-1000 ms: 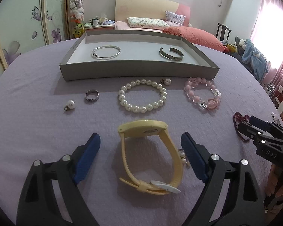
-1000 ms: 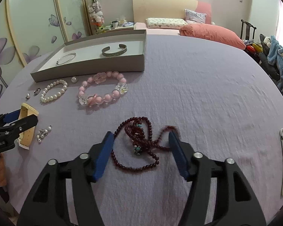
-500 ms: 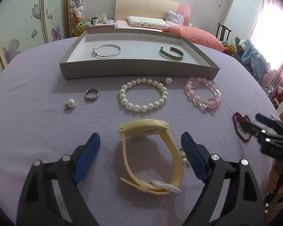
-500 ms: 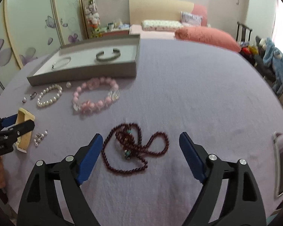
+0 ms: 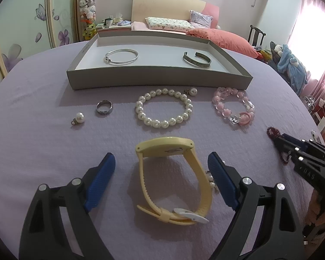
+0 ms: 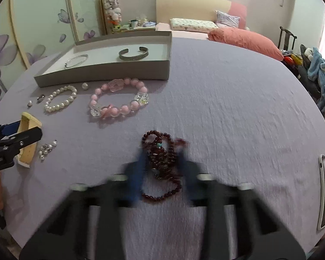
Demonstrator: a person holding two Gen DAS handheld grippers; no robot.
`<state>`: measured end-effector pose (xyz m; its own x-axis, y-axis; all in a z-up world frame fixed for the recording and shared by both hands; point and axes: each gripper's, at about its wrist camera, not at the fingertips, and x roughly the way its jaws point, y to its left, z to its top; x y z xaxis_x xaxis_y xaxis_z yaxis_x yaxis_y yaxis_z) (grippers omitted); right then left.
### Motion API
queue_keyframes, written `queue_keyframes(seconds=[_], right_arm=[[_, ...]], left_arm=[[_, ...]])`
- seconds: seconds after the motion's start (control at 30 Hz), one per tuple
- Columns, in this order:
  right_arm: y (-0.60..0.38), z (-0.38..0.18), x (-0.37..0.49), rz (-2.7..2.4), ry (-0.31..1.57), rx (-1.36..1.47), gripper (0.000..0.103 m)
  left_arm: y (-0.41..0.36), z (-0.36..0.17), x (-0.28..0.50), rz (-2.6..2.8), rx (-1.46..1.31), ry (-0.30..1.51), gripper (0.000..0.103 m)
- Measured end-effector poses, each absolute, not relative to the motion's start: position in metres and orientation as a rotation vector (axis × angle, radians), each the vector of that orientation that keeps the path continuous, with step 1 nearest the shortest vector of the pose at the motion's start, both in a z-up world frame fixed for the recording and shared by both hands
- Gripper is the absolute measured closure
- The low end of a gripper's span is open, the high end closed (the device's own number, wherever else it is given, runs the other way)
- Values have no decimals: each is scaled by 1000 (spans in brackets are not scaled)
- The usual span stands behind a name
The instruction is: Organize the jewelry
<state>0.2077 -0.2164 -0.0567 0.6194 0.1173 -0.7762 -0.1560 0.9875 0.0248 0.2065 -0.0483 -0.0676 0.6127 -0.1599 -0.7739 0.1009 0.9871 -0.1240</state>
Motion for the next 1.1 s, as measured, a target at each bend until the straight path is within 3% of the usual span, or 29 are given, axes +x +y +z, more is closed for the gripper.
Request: queue_keyframes(seconds=[0.1, 0.43, 0.53, 0.6, 0.7, 1.1], right_arm=[[-214, -56, 203, 160, 875, -92, 94], [-227, -49, 203, 148, 840, -23, 95], [-226, -49, 205, 153, 838, -20, 95], [-225, -48, 206, 155, 836, -15, 95], [-224, -46, 205, 161, 827, -8, 95], [-225, -26, 200, 182, 759, 18, 95]], left_arm=[[-48, -67, 207, -149, -71, 900, 18], [-50, -68, 208, -139, -71, 901, 25], [-50, -67, 206, -155, -70, 900, 35], [-51, -67, 204, -177, -73, 903, 49], [-49, -65, 201, -186, -77, 898, 61], [-13, -58, 184, -156, -131, 853, 63]])
